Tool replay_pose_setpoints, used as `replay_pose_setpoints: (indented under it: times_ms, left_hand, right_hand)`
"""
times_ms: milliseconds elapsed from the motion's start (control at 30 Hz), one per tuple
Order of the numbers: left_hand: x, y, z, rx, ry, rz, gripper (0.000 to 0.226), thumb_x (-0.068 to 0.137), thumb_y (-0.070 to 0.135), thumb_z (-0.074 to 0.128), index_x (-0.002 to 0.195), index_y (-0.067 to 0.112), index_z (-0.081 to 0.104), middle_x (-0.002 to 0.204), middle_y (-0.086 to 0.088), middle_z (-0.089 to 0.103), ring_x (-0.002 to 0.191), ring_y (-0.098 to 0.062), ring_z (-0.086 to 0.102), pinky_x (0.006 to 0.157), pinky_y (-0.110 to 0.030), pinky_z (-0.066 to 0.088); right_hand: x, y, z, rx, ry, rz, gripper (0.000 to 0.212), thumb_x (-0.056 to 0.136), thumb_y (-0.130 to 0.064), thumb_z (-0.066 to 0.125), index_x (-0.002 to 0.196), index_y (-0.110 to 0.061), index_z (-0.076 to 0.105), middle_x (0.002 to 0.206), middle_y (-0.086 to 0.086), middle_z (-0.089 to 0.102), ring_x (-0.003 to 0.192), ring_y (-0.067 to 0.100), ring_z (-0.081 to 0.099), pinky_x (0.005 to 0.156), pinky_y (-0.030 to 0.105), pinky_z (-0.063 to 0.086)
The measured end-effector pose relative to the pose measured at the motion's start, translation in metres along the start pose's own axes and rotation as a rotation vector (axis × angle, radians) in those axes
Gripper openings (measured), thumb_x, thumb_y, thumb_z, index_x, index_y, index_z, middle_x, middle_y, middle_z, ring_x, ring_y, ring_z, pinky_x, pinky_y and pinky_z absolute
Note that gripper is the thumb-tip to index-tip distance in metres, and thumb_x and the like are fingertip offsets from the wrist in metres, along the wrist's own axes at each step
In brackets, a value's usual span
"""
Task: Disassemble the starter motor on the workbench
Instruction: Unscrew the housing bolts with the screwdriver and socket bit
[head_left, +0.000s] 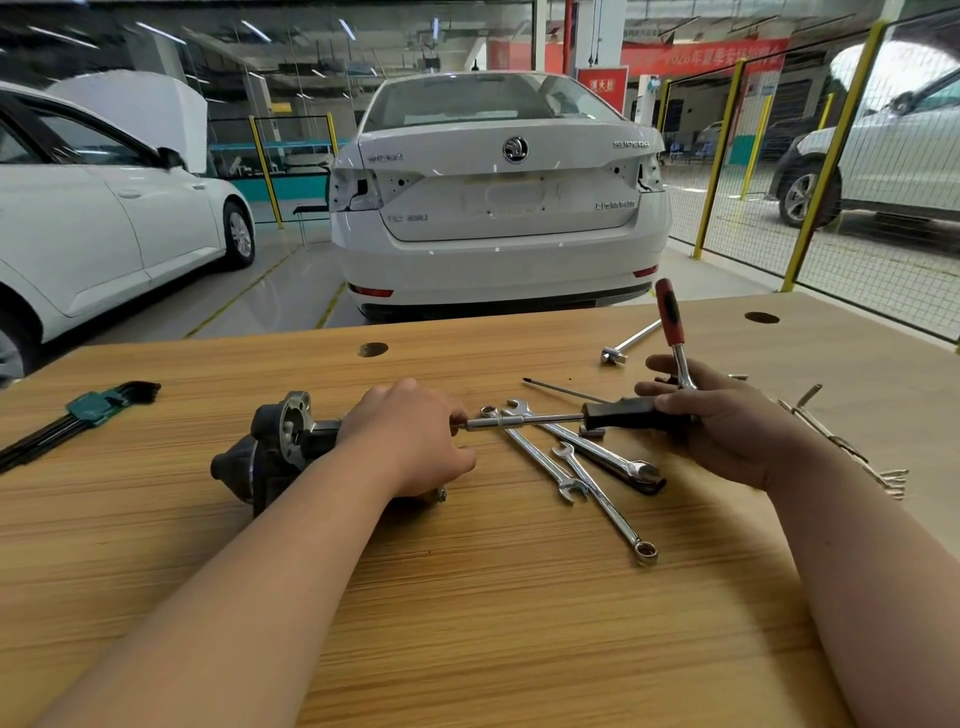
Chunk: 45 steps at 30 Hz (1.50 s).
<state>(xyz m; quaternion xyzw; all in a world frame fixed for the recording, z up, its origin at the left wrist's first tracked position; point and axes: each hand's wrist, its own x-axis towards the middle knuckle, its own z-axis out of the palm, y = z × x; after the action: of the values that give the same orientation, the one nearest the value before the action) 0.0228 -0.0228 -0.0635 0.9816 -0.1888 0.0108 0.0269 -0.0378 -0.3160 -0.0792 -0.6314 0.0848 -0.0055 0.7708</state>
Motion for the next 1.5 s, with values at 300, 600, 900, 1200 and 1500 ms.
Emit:
replay_pose_setpoints:
  times_ms: [300, 600, 900, 1200, 1500]
  left_hand:
    - [0.000, 0.000, -0.001, -0.011, -0.025, -0.001, 0.057, 0.074, 0.067, 0.053, 0.129, 0.052, 0.046, 0.128, 0.007, 0.050, 0.121, -0.024, 0.042, 0.098, -0.047, 0.042]
    - [-0.004, 0.001, -0.001, -0.036, 0.016, -0.010, 0.046, 0.076, 0.061, 0.055, 0.120, 0.051, 0.052, 0.115, 0.007, 0.051, 0.111, -0.023, 0.046, 0.090, -0.041, 0.045]
    - [-0.004, -0.002, 0.001, -0.086, 0.034, 0.005, 0.045, 0.074, 0.063, 0.056, 0.118, 0.054, 0.051, 0.114, 0.014, 0.055, 0.112, -0.019, 0.047, 0.092, -0.042, 0.046]
    - [-0.007, -0.003, 0.002, -0.138, 0.099, 0.058, 0.043, 0.076, 0.061, 0.059, 0.117, 0.051, 0.051, 0.119, 0.017, 0.056, 0.115, -0.015, 0.047, 0.095, -0.037, 0.042]
    - [-0.005, -0.005, 0.004, -0.157, 0.105, 0.049, 0.042, 0.075, 0.064, 0.059, 0.114, 0.053, 0.051, 0.117, 0.018, 0.055, 0.115, -0.016, 0.047, 0.096, -0.044, 0.044]
  right_hand:
    - [-0.003, 0.000, 0.003, 0.111, -0.001, -0.019, 0.044, 0.090, 0.011, 0.044, 0.119, -0.020, 0.057, 0.128, 0.018, 0.052, 0.119, 0.031, 0.054, 0.091, 0.035, 0.047]
    - [0.003, 0.008, 0.013, -0.352, 0.236, -0.099, 0.016, 0.103, -0.027, 0.047, 0.109, -0.016, 0.058, 0.088, 0.012, 0.065, 0.040, 0.013, 0.045, 0.037, 0.025, 0.042]
    - [0.002, 0.006, 0.006, -0.112, 0.085, -0.014, 0.037, 0.094, -0.004, 0.057, 0.126, -0.023, 0.056, 0.121, 0.011, 0.054, 0.087, 0.024, 0.060, 0.053, 0.026, 0.052]
    - [0.005, 0.004, 0.004, 0.276, 0.031, -0.053, 0.056, 0.089, 0.018, 0.040, 0.127, -0.020, 0.058, 0.129, 0.015, 0.050, 0.115, 0.032, 0.057, 0.083, 0.038, 0.055]
    - [0.007, 0.005, 0.014, -0.119, 0.214, 0.035, 0.040, 0.098, -0.050, 0.048, 0.107, -0.013, 0.060, 0.081, 0.011, 0.076, 0.068, 0.024, 0.073, 0.043, 0.027, 0.051]
